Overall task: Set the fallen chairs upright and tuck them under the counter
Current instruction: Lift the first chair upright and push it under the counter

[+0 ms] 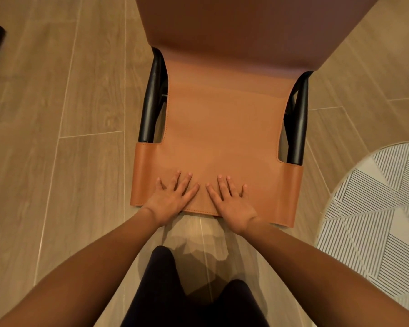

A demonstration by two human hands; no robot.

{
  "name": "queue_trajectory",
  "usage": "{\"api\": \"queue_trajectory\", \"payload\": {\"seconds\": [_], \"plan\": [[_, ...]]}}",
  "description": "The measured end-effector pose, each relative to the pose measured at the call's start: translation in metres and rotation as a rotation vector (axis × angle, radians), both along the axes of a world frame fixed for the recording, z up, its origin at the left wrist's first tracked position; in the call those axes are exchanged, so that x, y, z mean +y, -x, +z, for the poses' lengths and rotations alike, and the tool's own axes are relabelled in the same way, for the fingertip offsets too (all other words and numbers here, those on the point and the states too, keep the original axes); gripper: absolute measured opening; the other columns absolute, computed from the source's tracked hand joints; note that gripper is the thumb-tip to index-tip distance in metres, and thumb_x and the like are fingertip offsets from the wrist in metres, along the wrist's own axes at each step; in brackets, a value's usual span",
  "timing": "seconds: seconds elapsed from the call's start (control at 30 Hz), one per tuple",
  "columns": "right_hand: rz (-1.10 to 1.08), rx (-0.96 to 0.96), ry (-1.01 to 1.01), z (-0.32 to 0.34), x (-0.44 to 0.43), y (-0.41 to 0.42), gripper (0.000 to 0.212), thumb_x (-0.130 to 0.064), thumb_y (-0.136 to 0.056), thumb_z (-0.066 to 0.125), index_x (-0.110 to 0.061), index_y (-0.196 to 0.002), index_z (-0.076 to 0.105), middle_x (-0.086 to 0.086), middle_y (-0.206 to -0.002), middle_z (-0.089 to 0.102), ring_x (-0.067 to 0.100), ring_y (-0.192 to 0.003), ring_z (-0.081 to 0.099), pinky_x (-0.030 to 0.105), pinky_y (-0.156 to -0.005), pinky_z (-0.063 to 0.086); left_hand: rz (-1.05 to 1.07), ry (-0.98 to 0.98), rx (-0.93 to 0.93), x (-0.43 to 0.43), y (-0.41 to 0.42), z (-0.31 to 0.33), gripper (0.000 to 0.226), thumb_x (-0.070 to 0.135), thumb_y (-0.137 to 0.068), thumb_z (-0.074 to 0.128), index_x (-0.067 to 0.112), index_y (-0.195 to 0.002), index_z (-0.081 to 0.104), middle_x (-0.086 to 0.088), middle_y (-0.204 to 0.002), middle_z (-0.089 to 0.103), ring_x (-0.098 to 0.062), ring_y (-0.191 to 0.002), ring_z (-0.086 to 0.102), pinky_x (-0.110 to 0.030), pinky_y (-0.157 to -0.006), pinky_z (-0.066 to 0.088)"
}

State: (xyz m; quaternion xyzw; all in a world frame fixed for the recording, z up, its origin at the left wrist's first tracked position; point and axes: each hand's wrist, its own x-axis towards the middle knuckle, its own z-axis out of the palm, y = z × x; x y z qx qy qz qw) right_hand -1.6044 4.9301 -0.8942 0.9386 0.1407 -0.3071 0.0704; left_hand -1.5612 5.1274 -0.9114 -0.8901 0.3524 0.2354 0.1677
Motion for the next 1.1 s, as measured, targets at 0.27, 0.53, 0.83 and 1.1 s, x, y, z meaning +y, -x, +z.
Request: {"api": "queue_trajectory", "payload": {"seconds": [0.27, 0.53, 0.83, 1.1], "plan": [[-0.059, 0.067, -0.031, 0.055, -0.004, -0.006, 0.09, -0.003, -0.095, 0.047, -0.03, -0.151, -0.017, 0.011, -0.159, -0.024, 0.033, -0.147, -0.016, 0.063, -0.113, 0.014, 0.073, -0.001, 0.059, -0.006, 0.0, 0.061, 0.082, 0.012, -0.097, 0.045, 0.024, -0.15, -0.017, -0.01, -0.158, -0.023, -0.04, -0.144, -0.016, -0.066, -0.109, 0.02], [-0.123, 0.146, -0.083, 0.204, -0.03, -0.014, 0.088, 0.004, -0.094, 0.041, -0.038, -0.152, -0.011, 0.005, -0.161, -0.018, 0.031, -0.148, -0.01, 0.062, -0.113, 0.017, 0.138, 0.051, 0.108, -0.023, -0.001, 0.209, 0.077, 0.003, -0.097, 0.035, 0.032, -0.15, -0.012, -0.012, -0.16, -0.01, -0.04, -0.146, -0.001, -0.055, -0.11, 0.028], [-0.15, 0.171, -0.168, 0.418, -0.082, -0.068, 0.08, 0.011, -0.094, 0.036, -0.033, -0.154, 0.01, 0.004, -0.163, 0.006, 0.028, -0.149, 0.009, 0.052, -0.115, 0.024, 0.22, 0.114, 0.065, -0.062, -0.05, 0.422, 0.057, 0.004, -0.095, 0.036, 0.025, -0.146, 0.024, -0.009, -0.145, 0.038, -0.033, -0.125, 0.046, -0.04, -0.088, 0.047], [-0.123, -0.161, -0.18, 0.558, -0.126, -0.167, 0.069, 0.007, -0.092, 0.041, -0.028, -0.15, 0.029, 0.004, -0.154, 0.036, 0.031, -0.121, 0.055, 0.038, -0.08, 0.05, 0.391, 0.246, -0.201, -0.097, -0.156, 0.564, 0.029, 0.02, -0.094, 0.043, 0.031, -0.117, 0.055, 0.004, -0.101, 0.066, -0.02, -0.091, 0.064, -0.029, -0.059, 0.036]]}}
